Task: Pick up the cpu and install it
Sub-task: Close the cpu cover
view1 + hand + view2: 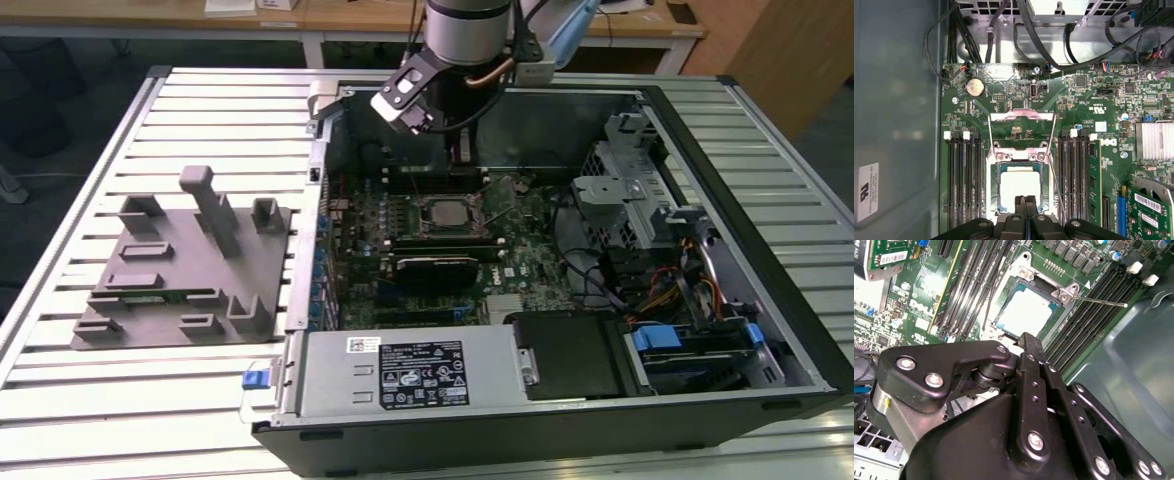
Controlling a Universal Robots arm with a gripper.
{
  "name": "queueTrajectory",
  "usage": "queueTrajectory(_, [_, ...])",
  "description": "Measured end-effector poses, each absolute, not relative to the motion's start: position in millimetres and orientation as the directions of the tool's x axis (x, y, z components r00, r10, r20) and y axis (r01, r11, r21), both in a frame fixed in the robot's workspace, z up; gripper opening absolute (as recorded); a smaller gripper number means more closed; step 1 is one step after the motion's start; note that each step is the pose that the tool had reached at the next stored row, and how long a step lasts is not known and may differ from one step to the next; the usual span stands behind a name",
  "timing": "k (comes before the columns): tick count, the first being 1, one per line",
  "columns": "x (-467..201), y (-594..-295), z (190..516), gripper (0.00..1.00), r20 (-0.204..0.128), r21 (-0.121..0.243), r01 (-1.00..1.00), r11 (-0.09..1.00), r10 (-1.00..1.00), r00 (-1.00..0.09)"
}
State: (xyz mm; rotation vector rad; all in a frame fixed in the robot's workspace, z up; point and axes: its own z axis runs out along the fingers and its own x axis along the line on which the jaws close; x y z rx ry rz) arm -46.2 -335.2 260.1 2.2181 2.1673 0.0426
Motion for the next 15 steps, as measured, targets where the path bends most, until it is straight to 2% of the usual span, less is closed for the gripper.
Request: queueTrajectory(15, [-33,-335,266,0.11,-0.008,0.048,0.999,-0.023,1.0,0.023])
